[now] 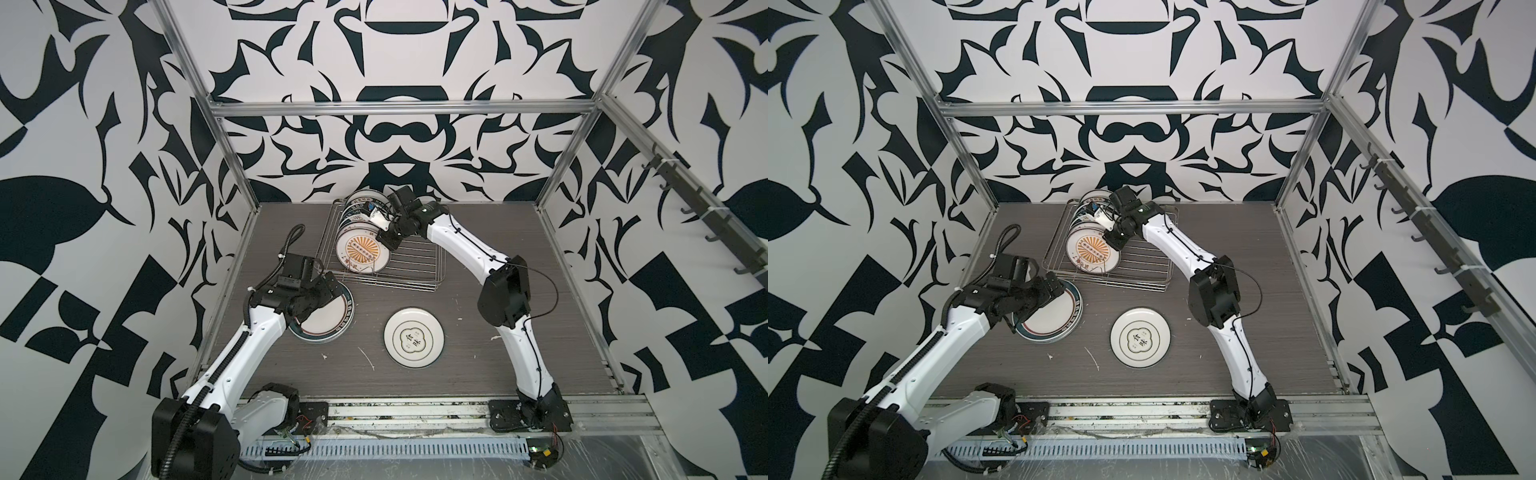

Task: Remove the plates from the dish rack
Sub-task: 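Grasp the orange-sunburst plate in the rack with the right gripper, then lift the sunburst plate out of the rack toward the left gripper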

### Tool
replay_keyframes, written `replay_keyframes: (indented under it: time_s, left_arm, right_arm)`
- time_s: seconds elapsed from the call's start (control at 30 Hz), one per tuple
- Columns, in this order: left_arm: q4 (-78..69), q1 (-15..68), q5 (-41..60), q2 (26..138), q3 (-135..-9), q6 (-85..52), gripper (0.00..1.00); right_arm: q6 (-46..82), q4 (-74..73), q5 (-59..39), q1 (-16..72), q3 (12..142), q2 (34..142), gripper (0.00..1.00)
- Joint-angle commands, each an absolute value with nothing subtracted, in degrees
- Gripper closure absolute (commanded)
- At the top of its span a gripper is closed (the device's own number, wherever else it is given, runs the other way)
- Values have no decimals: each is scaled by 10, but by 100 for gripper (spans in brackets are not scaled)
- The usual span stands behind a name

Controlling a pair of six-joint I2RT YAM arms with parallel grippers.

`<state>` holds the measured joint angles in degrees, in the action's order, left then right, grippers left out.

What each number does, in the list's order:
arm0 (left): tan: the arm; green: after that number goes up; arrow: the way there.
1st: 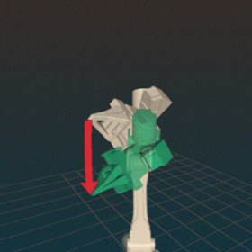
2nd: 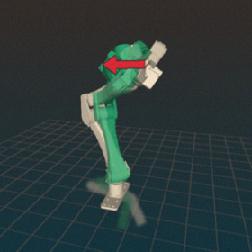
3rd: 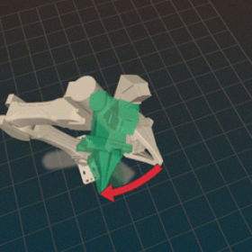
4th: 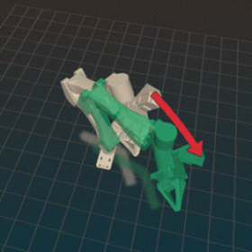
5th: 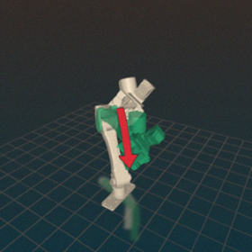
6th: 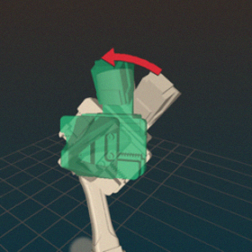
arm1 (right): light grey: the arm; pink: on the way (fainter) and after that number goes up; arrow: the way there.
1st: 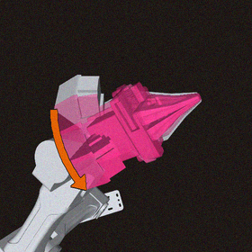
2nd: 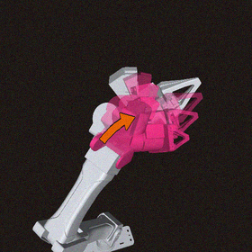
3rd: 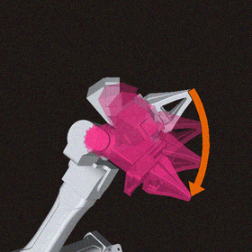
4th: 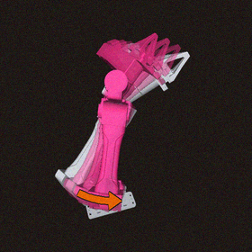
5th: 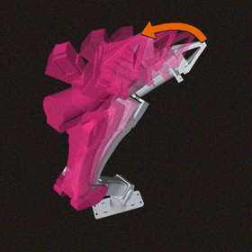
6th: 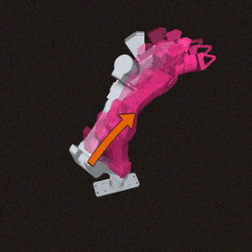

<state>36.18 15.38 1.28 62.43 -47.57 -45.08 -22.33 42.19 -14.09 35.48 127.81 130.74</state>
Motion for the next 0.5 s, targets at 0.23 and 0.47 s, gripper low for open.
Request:
replay_keyframes:
  time_s: [0.23, 0.47]
  left_arm:
    - [342, 142, -15, 638, -480, -444, 1]
    - [312, 142, 13, 667, -501, -443, 1]
  right_arm:
    - [-184, 409, -93, 315, 1224, 1217, 100]
    - [-169, 384, -125, 300, 1175, 1165, 100]
